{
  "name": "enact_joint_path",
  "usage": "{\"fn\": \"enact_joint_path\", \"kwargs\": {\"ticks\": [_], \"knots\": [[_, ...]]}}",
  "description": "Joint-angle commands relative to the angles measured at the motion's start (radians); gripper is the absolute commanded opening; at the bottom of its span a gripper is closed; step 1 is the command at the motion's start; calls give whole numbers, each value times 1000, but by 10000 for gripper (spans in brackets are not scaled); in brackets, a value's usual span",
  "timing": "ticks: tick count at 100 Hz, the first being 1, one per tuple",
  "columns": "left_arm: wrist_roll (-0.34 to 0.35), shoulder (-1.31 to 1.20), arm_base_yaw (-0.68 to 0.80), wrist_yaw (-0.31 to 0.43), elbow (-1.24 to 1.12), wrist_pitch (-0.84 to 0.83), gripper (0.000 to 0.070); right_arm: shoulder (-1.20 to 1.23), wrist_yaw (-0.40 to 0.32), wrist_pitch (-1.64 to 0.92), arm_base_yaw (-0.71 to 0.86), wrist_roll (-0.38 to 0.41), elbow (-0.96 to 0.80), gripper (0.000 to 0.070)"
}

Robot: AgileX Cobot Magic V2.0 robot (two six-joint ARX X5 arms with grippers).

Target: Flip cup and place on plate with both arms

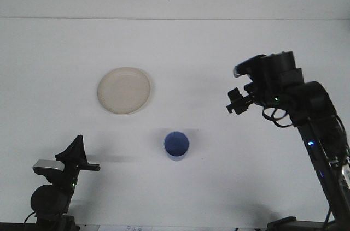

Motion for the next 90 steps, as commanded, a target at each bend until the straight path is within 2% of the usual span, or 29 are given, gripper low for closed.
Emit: {"fn": "enact_joint_path", "kwargs": {"ticks": [1, 19, 35, 55, 61, 65, 77, 90], "knots": [[-2, -2, 0, 5, -19, 15, 13, -43, 35, 49, -34, 48, -60, 432], [-2, -2, 0, 5, -19, 15, 13, -257, 109, 219, -146, 115, -323, 432], [-2, -2, 0, 5, -19, 15, 13, -445, 110, 355, -211, 168, -567, 431], [-3, -2, 0, 5, -19, 15, 13, -652, 109, 480, -218, 218, -814, 416], [-3, -2, 0, 5, -19, 15, 13, -703, 109, 496, -218, 233, -861, 376], [-2, -2, 0, 5, -19, 16, 13, -735, 110, 501, -218, 243, -885, 324], [-2, -2, 0, 5, -19, 16, 13, -800, 118, 512, -218, 245, -914, 0], [-5, -2, 0, 5, -19, 15, 13, -839, 135, 524, -218, 245, -914, 0]]}}
